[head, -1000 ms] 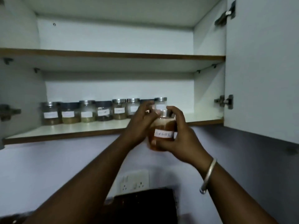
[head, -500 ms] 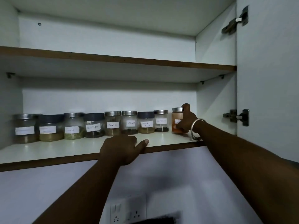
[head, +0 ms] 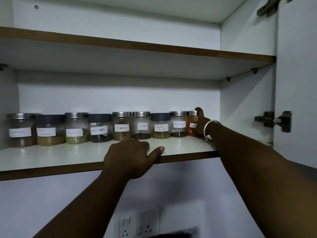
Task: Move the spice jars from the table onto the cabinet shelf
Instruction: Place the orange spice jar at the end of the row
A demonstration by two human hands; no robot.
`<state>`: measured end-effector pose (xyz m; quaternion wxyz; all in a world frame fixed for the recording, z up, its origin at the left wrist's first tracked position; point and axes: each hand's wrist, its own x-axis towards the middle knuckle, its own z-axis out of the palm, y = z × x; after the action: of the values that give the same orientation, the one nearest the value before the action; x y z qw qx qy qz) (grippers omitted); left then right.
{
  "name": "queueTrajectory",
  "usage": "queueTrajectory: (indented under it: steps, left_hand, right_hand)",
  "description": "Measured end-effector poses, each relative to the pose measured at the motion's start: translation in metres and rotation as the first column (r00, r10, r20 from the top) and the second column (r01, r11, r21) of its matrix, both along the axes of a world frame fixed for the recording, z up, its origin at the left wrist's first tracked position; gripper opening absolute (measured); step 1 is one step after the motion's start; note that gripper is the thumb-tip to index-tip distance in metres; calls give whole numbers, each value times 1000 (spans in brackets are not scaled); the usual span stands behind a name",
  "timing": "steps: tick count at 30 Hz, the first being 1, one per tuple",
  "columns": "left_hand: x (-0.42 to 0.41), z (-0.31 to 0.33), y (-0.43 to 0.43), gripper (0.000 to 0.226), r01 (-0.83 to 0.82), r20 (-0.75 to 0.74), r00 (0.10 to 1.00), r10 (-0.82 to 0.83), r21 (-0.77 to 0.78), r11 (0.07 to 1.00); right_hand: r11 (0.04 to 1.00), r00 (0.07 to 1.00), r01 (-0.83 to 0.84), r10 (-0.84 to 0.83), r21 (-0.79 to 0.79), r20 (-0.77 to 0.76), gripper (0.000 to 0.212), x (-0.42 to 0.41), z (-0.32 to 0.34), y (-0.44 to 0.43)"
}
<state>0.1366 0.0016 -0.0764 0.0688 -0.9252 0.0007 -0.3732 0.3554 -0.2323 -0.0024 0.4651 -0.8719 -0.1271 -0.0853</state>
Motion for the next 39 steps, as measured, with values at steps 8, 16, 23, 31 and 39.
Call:
queueTrajectory:
  steps: [8,16,23,31,39]
  left_hand:
    - [1,0,0,97,-8,0,1000,8,-13,1000]
    - [-5,4,-3,89,6,-21,1000,-6,-16,1000]
    - [-11,8,-3,84,-2,-68,998,0,-26,1000]
    - [-15,10,-3,89,-18,-164,986,14,-24,1000]
    - [-19,9,-5,99,-51,-200,978,53,14,999]
  right_hand:
    - [907,980,-126,178,403,-92,54,3,0,10]
    - [994,972,-100,88,-45,-217,59,-15,0,-3]
    - [769,990,-64,-30,-636,-136,84,-67,-14,-5]
    - [887,967,-233,167,-399,-194,110,-89,-25,-9]
    - [867,959,-283,251,-410,-132,75,-87,-22,5]
